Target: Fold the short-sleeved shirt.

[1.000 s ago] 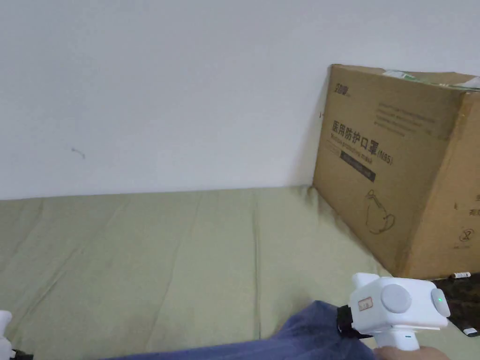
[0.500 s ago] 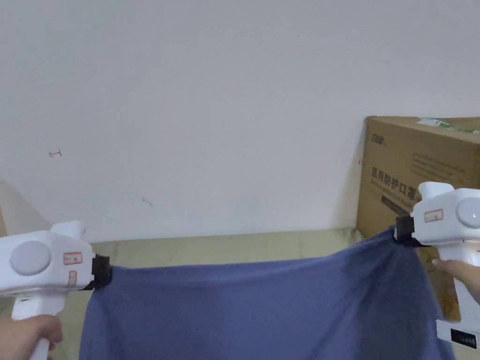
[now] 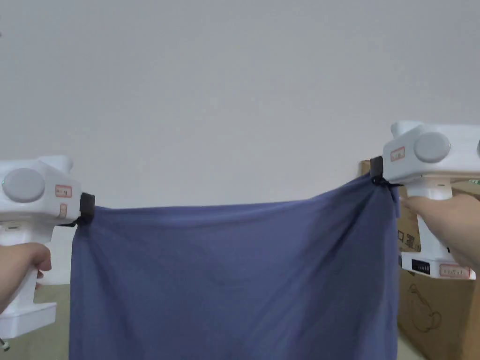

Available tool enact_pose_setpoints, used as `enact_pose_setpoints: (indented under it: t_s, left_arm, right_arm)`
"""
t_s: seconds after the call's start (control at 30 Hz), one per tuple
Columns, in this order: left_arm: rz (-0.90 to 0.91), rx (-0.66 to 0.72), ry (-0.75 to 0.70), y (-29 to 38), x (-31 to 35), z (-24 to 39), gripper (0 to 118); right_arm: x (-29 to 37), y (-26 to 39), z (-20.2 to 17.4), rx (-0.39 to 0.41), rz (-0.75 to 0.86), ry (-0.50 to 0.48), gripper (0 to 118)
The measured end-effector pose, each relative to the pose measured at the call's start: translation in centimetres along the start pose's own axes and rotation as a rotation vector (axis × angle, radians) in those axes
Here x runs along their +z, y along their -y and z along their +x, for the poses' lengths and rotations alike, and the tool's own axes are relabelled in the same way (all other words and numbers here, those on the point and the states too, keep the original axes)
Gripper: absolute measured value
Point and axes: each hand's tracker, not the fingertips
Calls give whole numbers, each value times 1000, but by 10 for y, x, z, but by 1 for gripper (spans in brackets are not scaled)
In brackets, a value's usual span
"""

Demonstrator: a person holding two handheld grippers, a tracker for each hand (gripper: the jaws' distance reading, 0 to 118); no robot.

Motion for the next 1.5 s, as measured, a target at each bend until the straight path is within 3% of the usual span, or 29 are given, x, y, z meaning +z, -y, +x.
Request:
enact_pose_setpoints:
  t_s: [0.23,0.4,0.57,0.6,0.7,0.83,0.87,0.97,1.03,1.23,1.4,1.5]
  left_arm:
    - [118,5,-34,-40,-35,11,0]
    - [139,-17,-44,-38,-54,22,0]
    - [-46,27,-23,26,-64,11,0]
    - [-92,45,-9,84,-106,17,0]
    - [-265,101,37,186,-116,12,0]
    - [-423,80,58,337,-75,6,0]
    - [-485,56,68,359,-57,14,0]
    - [-564,36,82,410,-15,-3,0]
    - [-566,9,95,434,22,-5,0]
    - [-602,-50,111,460,102,-30,0]
    - [-691,-176,175,464,146,-34,0]
    - [-727,-202,202,469,171,-39,0]
  right_arm:
    - [-22,-46,-9,62,148,75,2]
    - [-45,-27,-8,79,152,94,2]
    - [-82,87,4,23,-53,71,2]
    - [-86,117,6,-2,-100,59,2]
    - [-86,238,18,-68,-316,26,2]
    - [-41,398,36,-52,-598,3,2]
    - [-17,429,38,-18,-651,-5,1]
    - [46,484,52,38,-713,-34,2]
    - [92,510,67,21,-723,-76,2]
    - [173,517,86,41,-761,-181,2]
    - [209,512,90,172,-855,-257,2]
    - [225,512,96,150,-939,-304,2]
